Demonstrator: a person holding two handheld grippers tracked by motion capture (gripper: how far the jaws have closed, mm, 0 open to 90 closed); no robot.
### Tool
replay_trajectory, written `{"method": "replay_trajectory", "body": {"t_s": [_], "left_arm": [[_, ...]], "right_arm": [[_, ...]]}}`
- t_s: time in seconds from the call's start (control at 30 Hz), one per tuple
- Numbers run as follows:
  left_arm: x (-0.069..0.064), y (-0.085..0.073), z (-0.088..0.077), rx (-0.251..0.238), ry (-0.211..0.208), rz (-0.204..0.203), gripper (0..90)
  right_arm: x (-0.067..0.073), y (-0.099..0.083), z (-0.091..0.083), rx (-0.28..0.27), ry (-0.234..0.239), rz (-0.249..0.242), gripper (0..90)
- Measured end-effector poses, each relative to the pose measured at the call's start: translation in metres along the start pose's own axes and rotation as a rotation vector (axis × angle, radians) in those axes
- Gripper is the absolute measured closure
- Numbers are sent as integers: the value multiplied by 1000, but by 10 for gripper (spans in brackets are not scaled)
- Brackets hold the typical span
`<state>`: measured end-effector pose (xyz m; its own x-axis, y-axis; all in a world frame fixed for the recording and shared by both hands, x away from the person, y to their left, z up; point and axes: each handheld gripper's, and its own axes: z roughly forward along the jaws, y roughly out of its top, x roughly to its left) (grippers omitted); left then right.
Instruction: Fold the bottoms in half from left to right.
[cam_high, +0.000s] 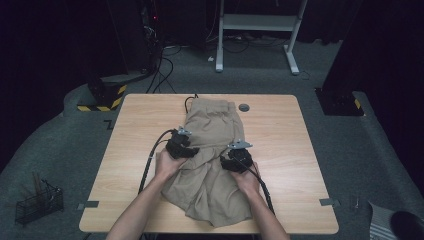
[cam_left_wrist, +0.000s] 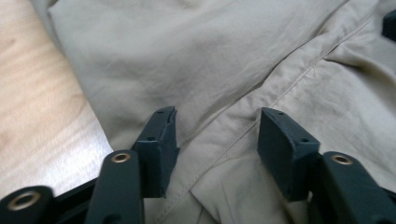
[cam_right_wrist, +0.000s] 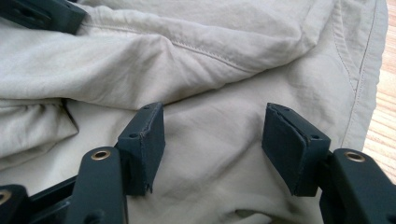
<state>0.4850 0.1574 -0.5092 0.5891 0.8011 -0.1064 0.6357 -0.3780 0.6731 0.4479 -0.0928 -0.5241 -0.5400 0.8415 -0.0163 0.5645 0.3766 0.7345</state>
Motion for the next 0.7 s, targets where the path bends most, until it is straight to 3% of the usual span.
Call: {"method": "replay_trajectory", "body": {"t_s": [0.07, 0.17, 0.33, 0.57, 0.7], "left_arm": [[1, -4, -8, -13, -32, -33, 452], [0, -10, -24, -17, -32, -20, 452], [5, -19, -46, -14, -31, -38, 459], [14, -31, -41, 44, -23, -96, 493], [11, -33, -36, 65, 6, -60, 589]], "right_arm": [[-1, -3, -4, 2, 0, 9, 392], [-4, -10, -13, -12, 25, 36, 419], [2, -21, -33, -28, 55, 2, 444], [12, -30, -43, -27, 87, -54, 474], [12, -33, -38, -8, 83, -55, 483]]}}
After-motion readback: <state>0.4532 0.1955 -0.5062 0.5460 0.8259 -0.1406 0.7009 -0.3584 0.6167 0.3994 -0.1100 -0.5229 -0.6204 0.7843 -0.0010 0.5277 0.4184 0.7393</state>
